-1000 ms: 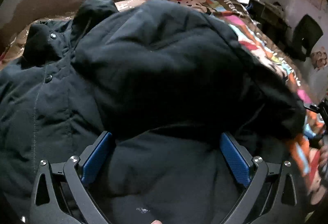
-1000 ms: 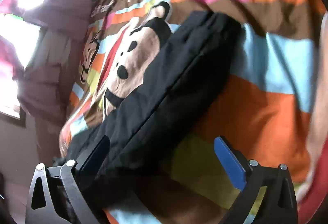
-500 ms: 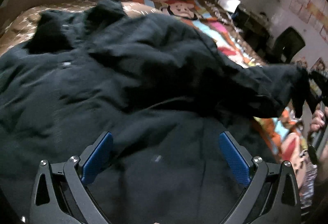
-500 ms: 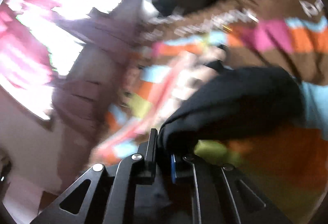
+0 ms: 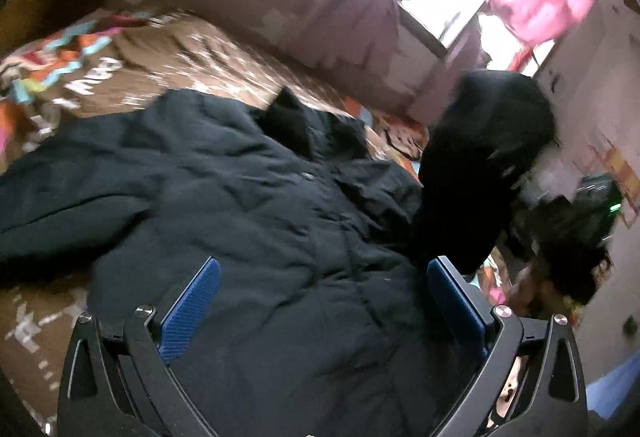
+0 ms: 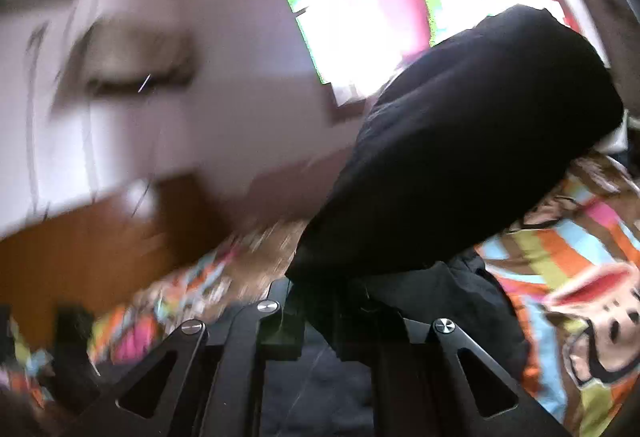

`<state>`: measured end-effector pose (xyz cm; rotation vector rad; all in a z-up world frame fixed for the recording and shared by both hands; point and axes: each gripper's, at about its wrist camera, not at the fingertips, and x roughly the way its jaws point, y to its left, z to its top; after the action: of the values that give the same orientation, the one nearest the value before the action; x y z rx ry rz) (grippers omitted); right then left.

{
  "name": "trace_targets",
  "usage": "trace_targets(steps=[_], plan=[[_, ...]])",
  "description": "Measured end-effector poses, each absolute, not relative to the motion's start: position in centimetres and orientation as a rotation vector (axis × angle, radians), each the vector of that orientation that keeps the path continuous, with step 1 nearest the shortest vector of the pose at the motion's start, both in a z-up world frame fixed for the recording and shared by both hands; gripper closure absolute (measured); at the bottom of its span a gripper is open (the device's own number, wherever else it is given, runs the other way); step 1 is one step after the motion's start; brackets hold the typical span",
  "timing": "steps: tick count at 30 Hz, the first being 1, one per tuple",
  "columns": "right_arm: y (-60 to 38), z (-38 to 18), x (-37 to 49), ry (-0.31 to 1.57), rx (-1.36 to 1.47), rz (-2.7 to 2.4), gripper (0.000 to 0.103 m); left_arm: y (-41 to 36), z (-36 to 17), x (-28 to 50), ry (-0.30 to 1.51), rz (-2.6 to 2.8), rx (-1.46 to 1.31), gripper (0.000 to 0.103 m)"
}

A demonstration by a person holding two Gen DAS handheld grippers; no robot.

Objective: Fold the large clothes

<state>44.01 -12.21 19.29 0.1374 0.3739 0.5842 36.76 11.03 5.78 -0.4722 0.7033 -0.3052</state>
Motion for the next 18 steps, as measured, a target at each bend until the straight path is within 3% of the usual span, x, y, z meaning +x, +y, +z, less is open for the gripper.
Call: trace_targets(steps=[7, 15, 17, 18], plan=[[-4.5, 11.3, 44.7, 0.602, 0.001, 0.694, 0.093, 14.8, 5.2, 34.3, 0.716, -0.179, -0.498, 0.001], [-1.3, 5.3, 39.5, 0.771, -0.161, 0.797, 0.093, 14.7, 3.8, 35.8, 0.699, -0.144, -0.521, 0.001], [-1.3, 3.9, 38.7, 0.816, -0.184, 0.807, 0.09, 14.5, 2.9, 36.9, 0.711, -0.121, -0.499, 0.001], [-1.8, 3.7, 38.6, 0.84, -0.168, 0.821, 0.079, 14.3, 2.7, 37.6, 0.714, -0.114, -0.493, 0.001]])
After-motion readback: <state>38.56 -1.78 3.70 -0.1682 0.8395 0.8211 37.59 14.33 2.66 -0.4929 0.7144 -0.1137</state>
